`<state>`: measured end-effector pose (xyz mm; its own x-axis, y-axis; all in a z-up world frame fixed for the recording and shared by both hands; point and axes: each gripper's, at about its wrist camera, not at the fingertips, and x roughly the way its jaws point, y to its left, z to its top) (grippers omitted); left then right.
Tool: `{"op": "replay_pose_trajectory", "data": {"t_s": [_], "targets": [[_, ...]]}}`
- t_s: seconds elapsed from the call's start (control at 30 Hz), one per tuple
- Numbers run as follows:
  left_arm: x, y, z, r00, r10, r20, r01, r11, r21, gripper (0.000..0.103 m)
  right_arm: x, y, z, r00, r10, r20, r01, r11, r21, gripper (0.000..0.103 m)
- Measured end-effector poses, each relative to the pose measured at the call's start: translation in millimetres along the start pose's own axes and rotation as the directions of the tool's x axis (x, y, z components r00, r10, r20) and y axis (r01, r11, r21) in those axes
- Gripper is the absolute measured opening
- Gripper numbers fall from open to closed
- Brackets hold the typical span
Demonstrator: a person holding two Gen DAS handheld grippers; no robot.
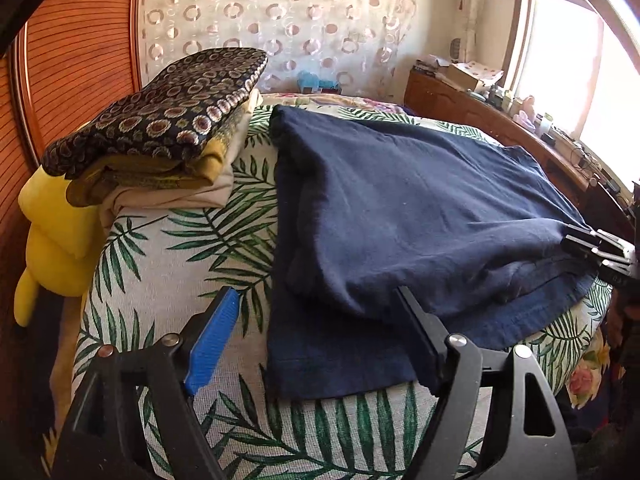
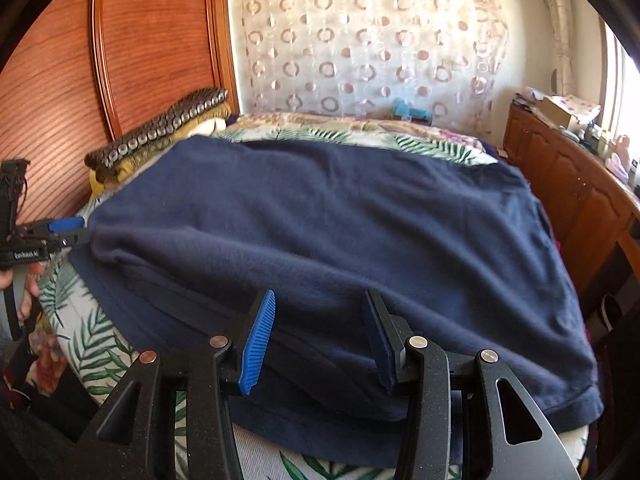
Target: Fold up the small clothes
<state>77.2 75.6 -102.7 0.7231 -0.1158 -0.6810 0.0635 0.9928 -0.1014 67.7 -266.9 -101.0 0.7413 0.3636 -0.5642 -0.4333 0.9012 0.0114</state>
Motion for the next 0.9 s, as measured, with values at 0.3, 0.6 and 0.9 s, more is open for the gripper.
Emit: {"op": "replay_pose_trajectory", "data": {"t_s": [0.3,0.6,0.9], "targets": [[-8.0,10.5,0.1,0.998,0.031,0.060,-0.027,0.998,-0.064,0.078,14.5,-12.9,-0.6,1.000,0.001,0.009,-0.001,1.000,0.004,0.060],[-5.1,17.3,5.6,0.997,-0.001,0.072,0.008,0.995,-0.095,0.071,22.5,-0.5,-1.0,1.000,0.002,-0.016,-0.003,0.999,-0.054,0.076],[12.9,14.4,2.1,1.000,-0.020,0.002,0.020,0.995,-0.101,0.041,20.2,6.5,-5.8,1.000,-0.002,-0.011,0.002,0.998,-0.058,0.076]]}}
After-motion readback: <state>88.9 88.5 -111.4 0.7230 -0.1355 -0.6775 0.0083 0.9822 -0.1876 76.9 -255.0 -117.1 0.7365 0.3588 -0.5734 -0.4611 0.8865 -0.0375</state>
